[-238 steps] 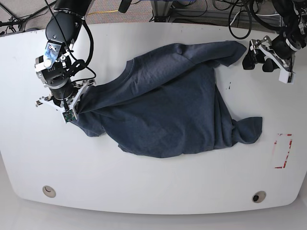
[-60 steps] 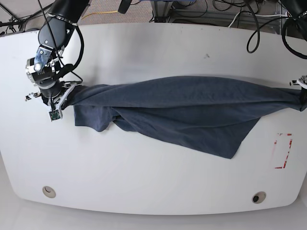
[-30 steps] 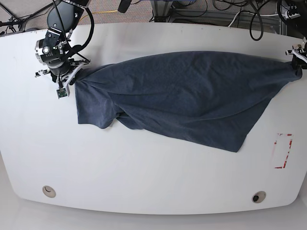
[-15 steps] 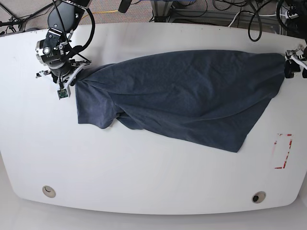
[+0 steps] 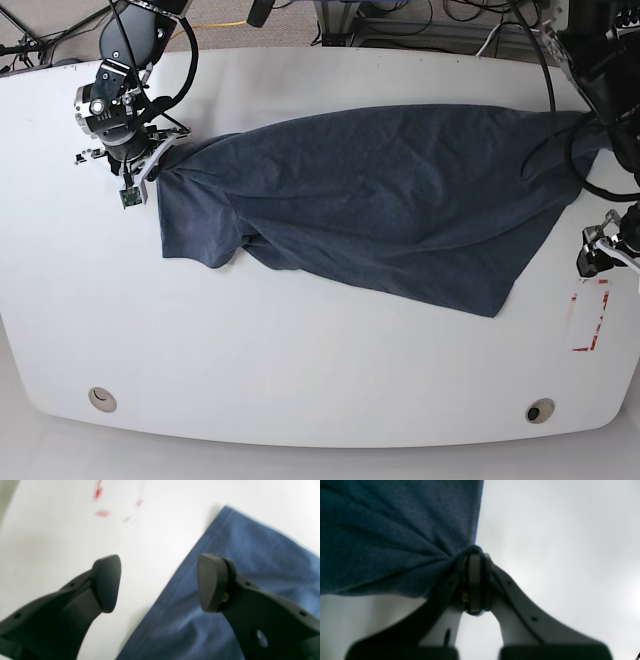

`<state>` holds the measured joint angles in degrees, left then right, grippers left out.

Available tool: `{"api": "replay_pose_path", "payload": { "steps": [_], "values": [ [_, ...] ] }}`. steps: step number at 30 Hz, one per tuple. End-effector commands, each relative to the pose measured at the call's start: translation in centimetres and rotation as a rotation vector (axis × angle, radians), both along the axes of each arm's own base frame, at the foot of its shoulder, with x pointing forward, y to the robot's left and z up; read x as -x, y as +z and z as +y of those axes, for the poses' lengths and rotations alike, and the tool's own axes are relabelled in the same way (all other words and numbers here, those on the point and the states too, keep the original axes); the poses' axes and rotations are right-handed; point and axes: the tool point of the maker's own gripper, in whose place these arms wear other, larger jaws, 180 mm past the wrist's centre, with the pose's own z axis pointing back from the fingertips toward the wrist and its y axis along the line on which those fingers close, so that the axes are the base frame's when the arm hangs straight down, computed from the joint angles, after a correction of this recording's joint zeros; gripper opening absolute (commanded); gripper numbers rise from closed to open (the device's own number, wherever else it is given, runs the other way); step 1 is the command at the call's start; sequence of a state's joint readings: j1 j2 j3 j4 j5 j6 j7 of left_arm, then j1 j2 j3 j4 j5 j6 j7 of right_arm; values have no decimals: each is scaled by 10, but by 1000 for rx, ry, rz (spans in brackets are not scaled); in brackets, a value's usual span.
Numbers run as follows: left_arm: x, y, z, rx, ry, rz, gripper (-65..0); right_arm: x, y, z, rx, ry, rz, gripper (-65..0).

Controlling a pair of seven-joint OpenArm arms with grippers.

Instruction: Fold the T-shirt properly

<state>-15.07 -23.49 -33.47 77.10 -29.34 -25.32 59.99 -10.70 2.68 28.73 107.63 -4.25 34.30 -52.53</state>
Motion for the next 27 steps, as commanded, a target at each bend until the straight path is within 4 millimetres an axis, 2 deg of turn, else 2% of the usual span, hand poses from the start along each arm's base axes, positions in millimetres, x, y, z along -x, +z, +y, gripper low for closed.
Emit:
{"api": "replay_pose_path", "payload": {
  "steps": [1, 7, 11, 16, 21, 24, 27],
  "values": [
    [-19, 9, 3, 17, 5, -55, -206, -8, 13, -4, 12, -2, -49, -650],
    [-60, -13, -23, 104, -35, -74, -204, -14, 17, -4, 12, -2, -66, -650],
    [-73, -29, -32, 145, -36, -64, -204, -16, 18, -4, 11, -2, -69, -650],
    [-94, -36, -50, 202, -29, -106, -204, -23, 23, -4, 11, -2, -89, -650],
    [-100, -50, -61, 226, -41, -60, -204, -23, 23, -5, 11, -5, -89, -650],
    [-108, -59, -80, 238, -63, -58, -204, -24, 24, -4, 12, -2, -94, -650],
    [-107, -71, -89, 238, -74, -40, -204, -24, 25, -4, 14, -2, -96, -650]
  ]
}}
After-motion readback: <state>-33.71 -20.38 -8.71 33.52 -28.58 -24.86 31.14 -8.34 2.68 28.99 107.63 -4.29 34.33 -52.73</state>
